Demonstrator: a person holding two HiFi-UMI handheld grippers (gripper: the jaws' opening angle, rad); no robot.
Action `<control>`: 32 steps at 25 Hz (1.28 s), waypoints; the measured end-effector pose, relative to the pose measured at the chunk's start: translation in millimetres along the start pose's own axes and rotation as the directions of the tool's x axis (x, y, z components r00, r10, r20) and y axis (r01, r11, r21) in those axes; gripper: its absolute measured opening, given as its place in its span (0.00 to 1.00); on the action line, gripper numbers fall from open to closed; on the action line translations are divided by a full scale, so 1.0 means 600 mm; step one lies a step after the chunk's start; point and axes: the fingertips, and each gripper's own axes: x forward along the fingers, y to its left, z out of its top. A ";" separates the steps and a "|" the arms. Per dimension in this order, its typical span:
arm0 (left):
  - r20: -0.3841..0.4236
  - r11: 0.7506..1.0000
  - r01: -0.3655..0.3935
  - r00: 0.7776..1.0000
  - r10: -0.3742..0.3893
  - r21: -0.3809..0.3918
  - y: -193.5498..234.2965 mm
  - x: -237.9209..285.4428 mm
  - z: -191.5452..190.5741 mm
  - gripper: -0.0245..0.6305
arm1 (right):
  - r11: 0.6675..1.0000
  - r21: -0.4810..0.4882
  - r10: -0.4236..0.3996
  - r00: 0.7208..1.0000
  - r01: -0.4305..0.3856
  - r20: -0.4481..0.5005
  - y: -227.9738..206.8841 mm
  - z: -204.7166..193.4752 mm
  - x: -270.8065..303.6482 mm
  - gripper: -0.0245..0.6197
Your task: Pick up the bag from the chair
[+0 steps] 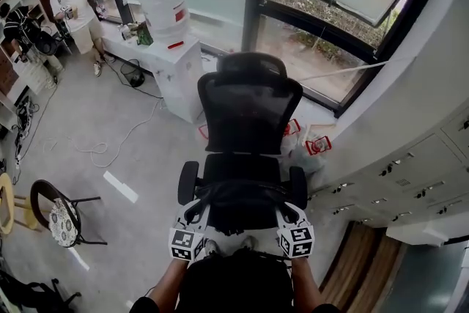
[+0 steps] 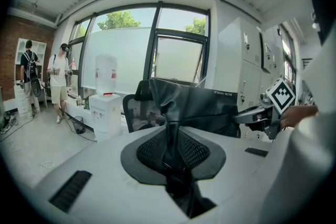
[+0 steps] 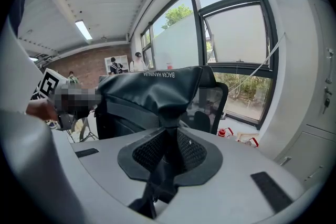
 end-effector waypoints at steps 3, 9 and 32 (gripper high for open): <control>0.014 1.000 0.009 1.000 -0.009 0.003 0.002 -0.022 0.006 0.13 | 1.000 0.000 -0.005 1.000 0.005 0.004 0.022 0.000 -0.018 0.12; 0.022 1.000 0.000 1.000 0.000 -0.002 0.009 -0.040 -0.005 0.13 | 1.000 -0.006 -0.003 1.000 0.003 0.002 0.043 -0.005 -0.030 0.12; 0.021 1.000 -0.003 1.000 0.003 -0.014 0.000 -0.063 -0.019 0.13 | 1.000 -0.028 0.003 1.000 -0.004 -0.005 0.059 -0.020 -0.049 0.12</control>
